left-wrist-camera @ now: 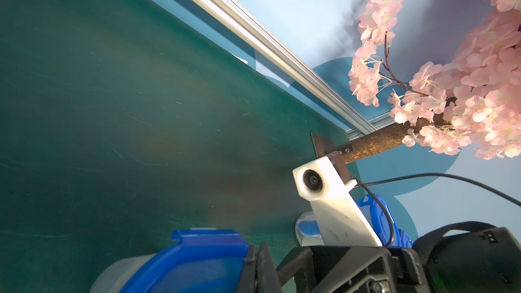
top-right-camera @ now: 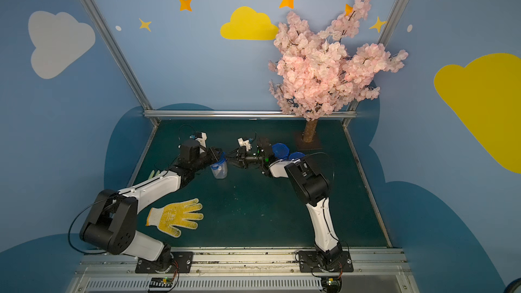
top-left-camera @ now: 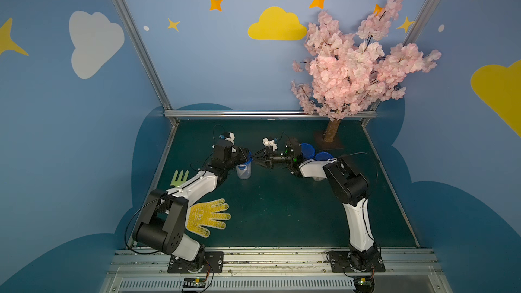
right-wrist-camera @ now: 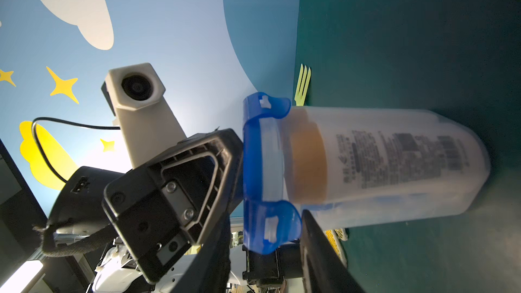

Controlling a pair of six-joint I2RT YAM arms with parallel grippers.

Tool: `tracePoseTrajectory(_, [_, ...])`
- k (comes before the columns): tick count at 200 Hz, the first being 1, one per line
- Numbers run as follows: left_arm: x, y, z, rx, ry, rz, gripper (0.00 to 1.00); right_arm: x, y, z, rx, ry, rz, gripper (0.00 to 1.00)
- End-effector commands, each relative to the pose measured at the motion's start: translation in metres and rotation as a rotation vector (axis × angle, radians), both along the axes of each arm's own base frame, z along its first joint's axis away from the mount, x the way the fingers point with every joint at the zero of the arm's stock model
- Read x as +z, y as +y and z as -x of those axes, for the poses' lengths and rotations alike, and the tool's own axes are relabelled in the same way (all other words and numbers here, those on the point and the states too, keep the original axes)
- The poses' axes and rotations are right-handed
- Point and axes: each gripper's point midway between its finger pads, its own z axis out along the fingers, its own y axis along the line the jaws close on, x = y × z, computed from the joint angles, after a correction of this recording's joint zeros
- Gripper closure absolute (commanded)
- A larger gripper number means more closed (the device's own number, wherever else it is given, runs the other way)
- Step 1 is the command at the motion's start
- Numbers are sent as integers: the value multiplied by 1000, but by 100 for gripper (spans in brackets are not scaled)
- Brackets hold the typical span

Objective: Take out toiletry kits
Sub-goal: Unfasten the latch on the container.

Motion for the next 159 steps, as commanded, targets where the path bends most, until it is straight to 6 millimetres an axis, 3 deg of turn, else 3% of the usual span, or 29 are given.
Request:
tracePoseTrajectory(1, [-191, 62, 165, 16, 822, -317, 98, 101, -5, 12, 36, -297, -220, 61])
tracePoseTrajectory(81, [-200, 62, 169, 12, 847, -322, 98, 121, -12, 19, 36, -339, -230, 63])
tracePoseTrajectory(159, [-208, 65, 175, 7, 881, -341, 98, 125, -17, 24, 31, -364, -213, 65])
